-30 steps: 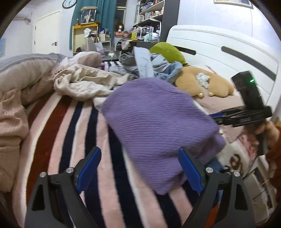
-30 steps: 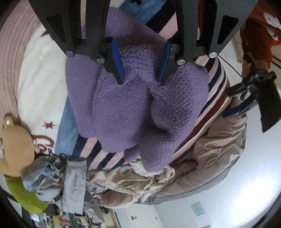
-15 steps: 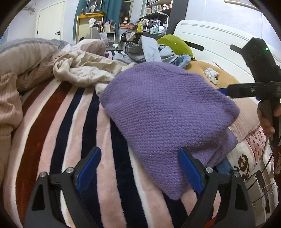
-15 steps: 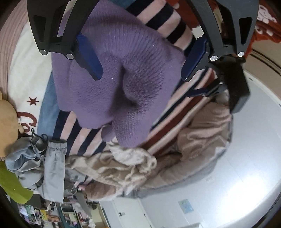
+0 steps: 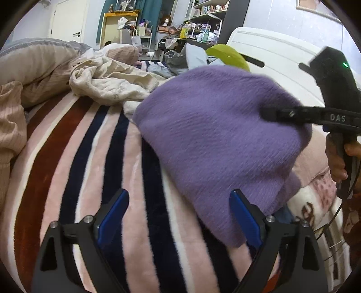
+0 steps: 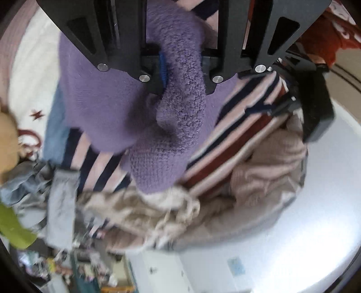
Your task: Fold large clothes
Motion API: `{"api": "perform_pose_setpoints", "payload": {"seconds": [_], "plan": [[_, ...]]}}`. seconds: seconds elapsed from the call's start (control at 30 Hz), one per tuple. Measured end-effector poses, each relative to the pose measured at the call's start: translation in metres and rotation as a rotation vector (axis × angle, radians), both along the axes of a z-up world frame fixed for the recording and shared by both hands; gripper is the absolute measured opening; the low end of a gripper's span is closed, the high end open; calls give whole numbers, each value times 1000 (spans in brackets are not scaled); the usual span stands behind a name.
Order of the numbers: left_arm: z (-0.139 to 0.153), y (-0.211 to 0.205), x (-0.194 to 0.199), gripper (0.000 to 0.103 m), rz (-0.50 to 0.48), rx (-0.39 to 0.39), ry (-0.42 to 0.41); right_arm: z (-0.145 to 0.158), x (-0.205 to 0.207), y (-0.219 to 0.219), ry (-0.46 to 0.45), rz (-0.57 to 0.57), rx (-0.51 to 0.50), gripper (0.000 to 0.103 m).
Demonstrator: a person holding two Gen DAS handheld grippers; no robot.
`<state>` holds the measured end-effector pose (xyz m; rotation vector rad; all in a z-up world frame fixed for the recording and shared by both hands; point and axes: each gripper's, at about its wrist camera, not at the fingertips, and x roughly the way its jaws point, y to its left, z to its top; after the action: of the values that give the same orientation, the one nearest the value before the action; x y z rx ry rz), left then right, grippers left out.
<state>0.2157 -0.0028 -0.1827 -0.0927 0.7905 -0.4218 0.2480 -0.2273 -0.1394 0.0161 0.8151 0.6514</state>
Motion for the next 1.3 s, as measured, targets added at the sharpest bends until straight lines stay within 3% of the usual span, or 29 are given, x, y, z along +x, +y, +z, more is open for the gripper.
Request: {"api": "perform_pose_setpoints", "payload": {"seconds": [0.2,0.37,0.43,0.57,0.63,0.7,0.73,0.83,0.9,1.1,1.17,1.27,1.3], "plan": [[24,-12,-1,92,-75,-141,2,25,-31,-69,-51,-118,47,13],[39,-32,9,100,-125,-287,43,-11,-44,-102,57,-156,38,13],[42,-41,16,100,-118,-290,55,-32,-45,-105,85,-163,37,13],[37,-62,29,100,-123,-211,89,-58,-41,-108,102,-169,45,15],[27,-68,37,100,-120,-195,135,-63,-41,-108,92,-194,27,25],[15,-70,45,101,-95,-160,166,-66,-40,-115,85,-243,-3,71],[9,-70,49,102,-88,-157,181,-67,-40,-117,90,-244,-2,76],[-7,-62,56,102,-94,-258,247,-81,-32,-133,203,-226,108,79],[-13,-61,61,102,-106,-292,287,-93,-23,-144,295,-214,178,87],[-27,-80,71,102,-172,-302,348,-123,-2,-149,451,-133,270,103],[-30,-86,74,98,-176,-315,357,-129,3,-150,479,-118,302,103],[-26,-87,73,84,-182,-319,330,-135,7,-151,501,-94,349,102],[-24,-86,71,78,-184,-319,320,-138,7,-150,510,-78,388,96]]}}
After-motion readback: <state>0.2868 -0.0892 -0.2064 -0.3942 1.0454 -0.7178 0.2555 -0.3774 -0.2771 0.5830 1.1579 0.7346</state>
